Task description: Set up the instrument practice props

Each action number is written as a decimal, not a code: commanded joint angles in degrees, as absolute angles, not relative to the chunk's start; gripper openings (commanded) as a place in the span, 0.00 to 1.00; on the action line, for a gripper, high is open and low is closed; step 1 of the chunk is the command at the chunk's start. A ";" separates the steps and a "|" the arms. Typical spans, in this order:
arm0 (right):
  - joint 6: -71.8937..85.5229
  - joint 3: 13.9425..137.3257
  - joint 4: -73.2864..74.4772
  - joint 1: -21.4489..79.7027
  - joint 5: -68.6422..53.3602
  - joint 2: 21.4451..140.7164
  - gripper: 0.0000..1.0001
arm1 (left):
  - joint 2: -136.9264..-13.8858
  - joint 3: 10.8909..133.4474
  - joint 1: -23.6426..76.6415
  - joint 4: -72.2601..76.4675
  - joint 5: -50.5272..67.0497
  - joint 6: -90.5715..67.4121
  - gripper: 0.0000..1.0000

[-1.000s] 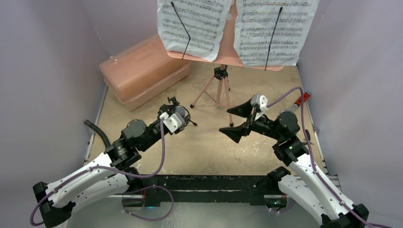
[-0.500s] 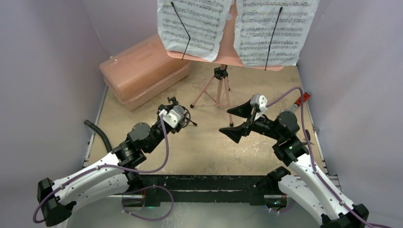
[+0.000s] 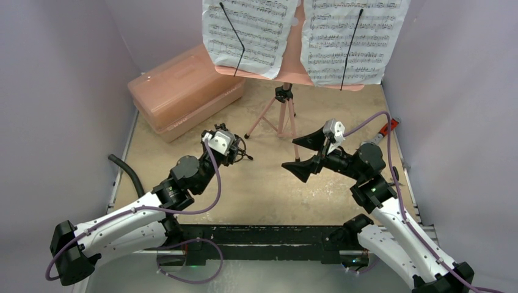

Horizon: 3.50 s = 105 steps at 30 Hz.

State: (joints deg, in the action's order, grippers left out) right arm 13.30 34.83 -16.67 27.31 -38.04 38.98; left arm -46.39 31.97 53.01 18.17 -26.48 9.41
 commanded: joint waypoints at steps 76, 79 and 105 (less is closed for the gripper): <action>20.88 16.21 -31.95 25.30 22.34 34.93 0.98 | -44.03 32.52 3.18 3.16 -13.90 -13.50 0.99; 14.91 16.99 -35.25 25.18 25.40 39.22 0.98 | -44.96 29.42 3.21 5.82 -15.97 -11.19 0.99; 2.91 8.25 -55.16 10.19 19.39 57.91 0.98 | -59.85 4.88 3.19 49.08 -8.79 -6.23 0.99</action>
